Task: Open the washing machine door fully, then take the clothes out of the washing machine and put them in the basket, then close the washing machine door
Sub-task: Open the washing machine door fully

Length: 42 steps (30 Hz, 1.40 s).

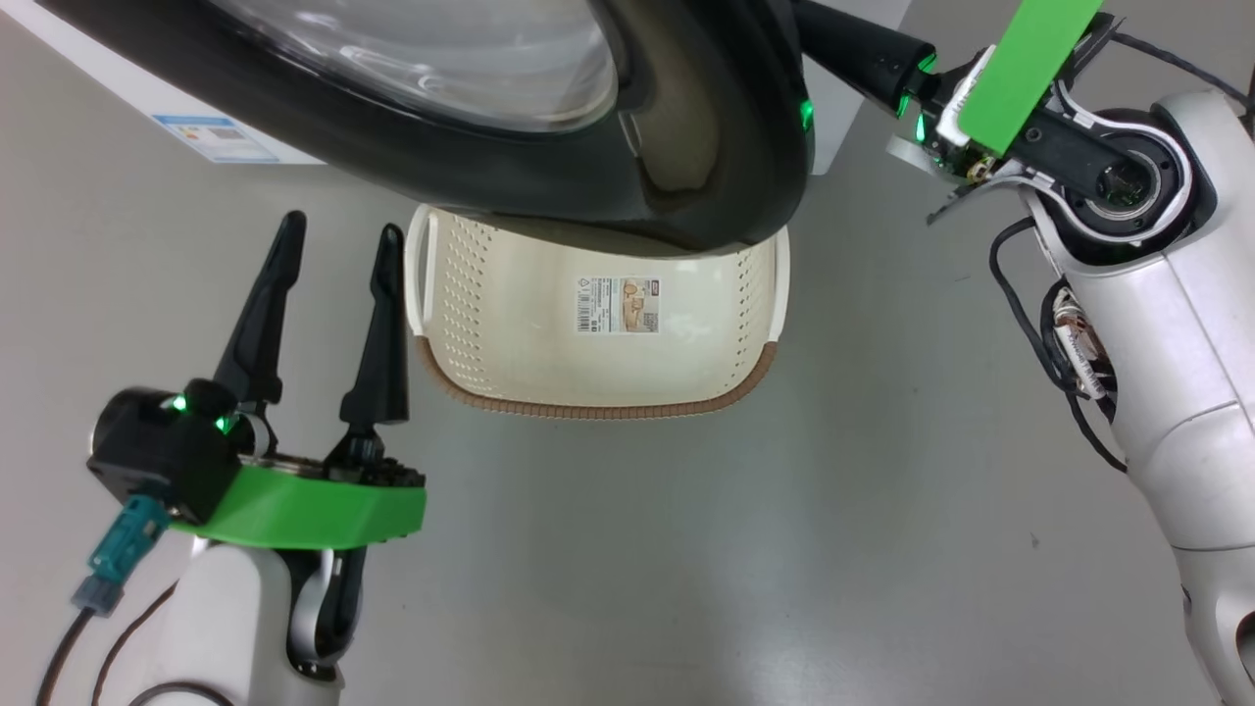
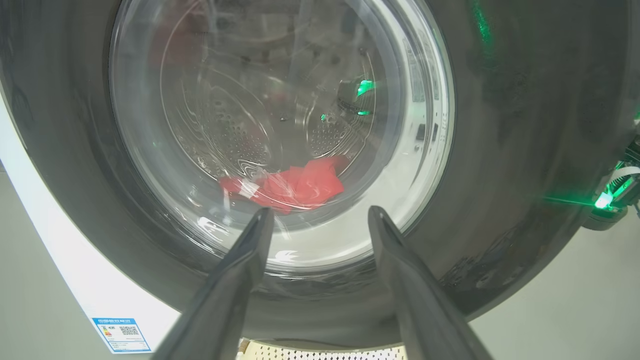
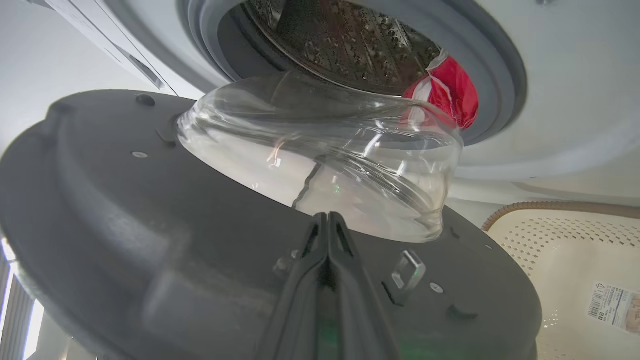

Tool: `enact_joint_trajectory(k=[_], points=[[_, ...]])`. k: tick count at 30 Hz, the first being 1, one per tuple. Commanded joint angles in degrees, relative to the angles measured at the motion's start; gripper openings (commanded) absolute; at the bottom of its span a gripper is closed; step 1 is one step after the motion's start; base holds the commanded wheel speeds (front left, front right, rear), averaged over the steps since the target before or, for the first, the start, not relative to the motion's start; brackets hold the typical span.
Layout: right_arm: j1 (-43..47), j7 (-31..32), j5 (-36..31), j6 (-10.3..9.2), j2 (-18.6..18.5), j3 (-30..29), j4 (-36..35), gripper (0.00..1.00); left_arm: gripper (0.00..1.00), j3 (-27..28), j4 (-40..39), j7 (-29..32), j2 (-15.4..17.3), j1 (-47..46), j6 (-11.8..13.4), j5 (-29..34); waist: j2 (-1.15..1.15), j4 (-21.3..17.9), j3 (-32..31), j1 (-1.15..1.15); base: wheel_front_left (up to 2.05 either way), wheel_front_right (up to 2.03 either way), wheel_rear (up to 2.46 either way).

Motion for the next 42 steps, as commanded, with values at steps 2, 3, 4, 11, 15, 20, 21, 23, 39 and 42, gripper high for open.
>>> enact_joint_trajectory(k=[2,3,4,11,15,20,21,23,39,42], points=[[1.75,-3.52,-3.34,0.44,0.85,0.6,-1.93,1.0,1.0,2.2,-0.78,-0.25,1.13,0.98,-0.08,-0.01,0.0,-0.72,0.12,0.0,0.0,0.0,0.0],[1.97,-5.0,-4.54,0.44,0.65,0.9,-2.14,1.0,1.0,2.27,-0.66,-0.25,1.13,0.84,-0.09,0.01,0.0,-0.95,0.09,0.0,0.0,0.0,0.0],[2.15,-6.71,-6.0,0.44,0.32,1.33,-2.51,1.0,1.0,2.35,-0.56,-0.25,1.13,0.7,-0.1,0.03,0.0,-1.17,0.08,0.0,0.0,0.0,0.0],[3.85,-20.12,-14.43,0.44,-2.22,4.67,-4.46,1.0,1.0,3.0,-0.16,-0.25,1.13,0.04,-0.15,0.33,0.0,-2.51,-0.29,0.0,0.0,0.0,0.0],[4.78,-30.32,-21.84,0.44,-5.24,9.59,-4.2,1.0,1.0,3.46,0.09,-0.25,1.13,-0.18,-0.18,0.53,0.0,-3.26,-0.73,0.0,0.0,0.0,0.0],[5.77,-44.13,-30.91,0.44,-7.8,14.62,-0.08,1.0,1.0,4.22,0.14,-0.25,1.29,-0.04,-0.22,0.99,0.0,-4.16,-1.6,0.0,0.0,0.0,0.0],[5.91,-46.27,-33.13,0.44,-8.11,15.37,1.45,1.0,1.0,4.38,0.12,-0.25,1.29,0.06,-0.22,1.07,0.0,-4.31,-1.79,0.0,0.0,0.0,0.0],[6.21,-48.71,-37.88,0.44,-8.17,15.57,4.67,1.0,1.0,4.69,-0.09,-0.25,1.29,0.23,-0.23,1.16,0.0,-4.53,-2.15,0.0,0.0,0.0,0.0],[26.67,-49.73,-77.14,0.44,5.54,-14.16,-12.43,1.0,1.0,6.32,-1.31,-0.25,1.2,0.95,-0.28,1.56,0.0,-5.07,-3.06,0.0,0.0,0.0,0.0],[29.56,-49.73,-79.97,0.44,6.33,-15.13,-15.78,1.0,1.0,6.31,-1.25,-0.25,1.18,1.03,-0.28,1.8,0.0,-5.08,-3.07,0.0,0.0,0.0,0.0]])
